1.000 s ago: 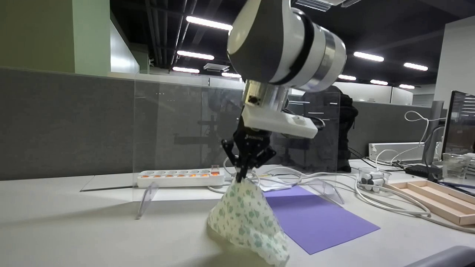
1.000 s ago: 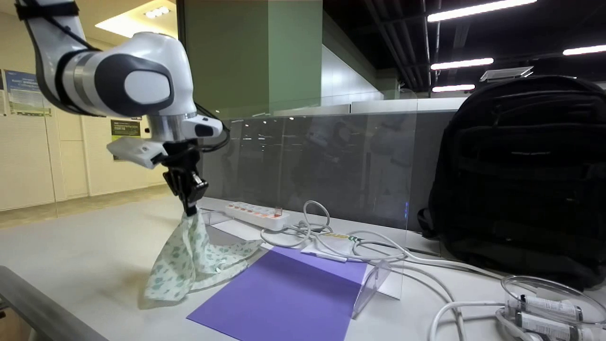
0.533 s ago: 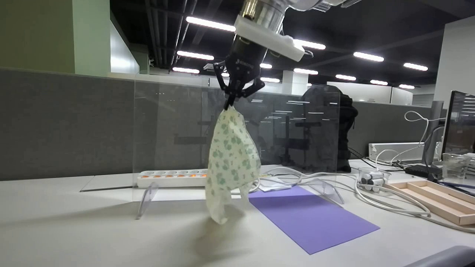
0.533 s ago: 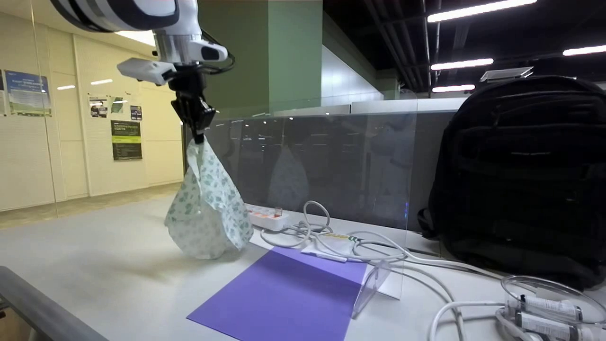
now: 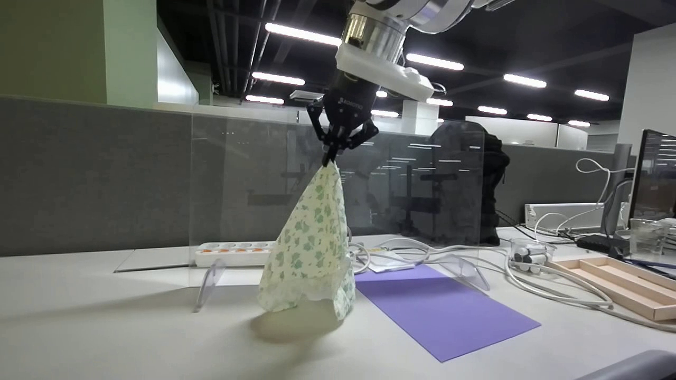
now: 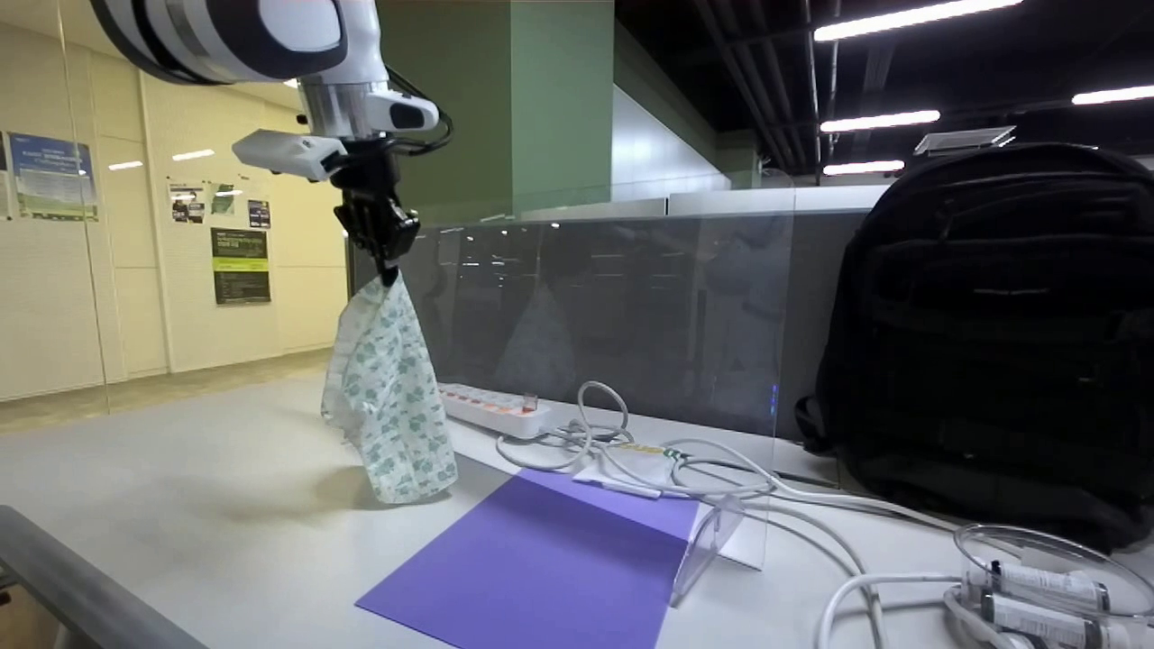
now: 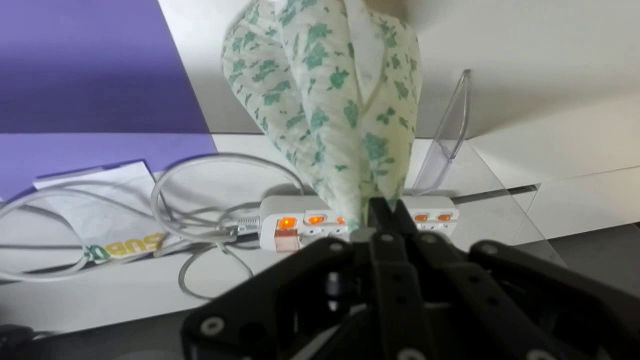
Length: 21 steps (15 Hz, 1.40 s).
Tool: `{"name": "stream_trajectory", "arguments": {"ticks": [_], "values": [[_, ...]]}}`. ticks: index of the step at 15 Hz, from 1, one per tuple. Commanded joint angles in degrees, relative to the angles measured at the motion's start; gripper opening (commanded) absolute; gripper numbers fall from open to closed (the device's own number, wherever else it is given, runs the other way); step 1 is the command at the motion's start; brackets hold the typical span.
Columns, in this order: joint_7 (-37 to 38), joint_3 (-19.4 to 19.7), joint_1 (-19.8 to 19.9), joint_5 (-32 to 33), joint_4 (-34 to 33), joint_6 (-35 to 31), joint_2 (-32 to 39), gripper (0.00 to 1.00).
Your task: Hang the cloth on the screen
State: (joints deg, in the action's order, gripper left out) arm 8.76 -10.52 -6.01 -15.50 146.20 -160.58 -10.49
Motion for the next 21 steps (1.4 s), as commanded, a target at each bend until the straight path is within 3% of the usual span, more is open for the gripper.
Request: {"name": "stream_trajectory", "arguments": {"ticks": [1, 5, 13, 18, 21], "values": [[1.94, 0.89, 1.51, 6.48, -2.27, -4.14, 0.66, 0.00], [4.52, -0.65, 5.96, 14.32, -6.50, -6.55, 0.84, 0.00], [9.55, -4.34, 11.09, 23.67, -17.82, -6.91, 0.99, 0.00], [17.34, -7.71, 17.47, 33.98, -23.84, -8.38, 1.19, 0.00], [26.74, -11.18, 23.19, 42.47, -27.93, -6.22, 1.15, 0.00]]}}
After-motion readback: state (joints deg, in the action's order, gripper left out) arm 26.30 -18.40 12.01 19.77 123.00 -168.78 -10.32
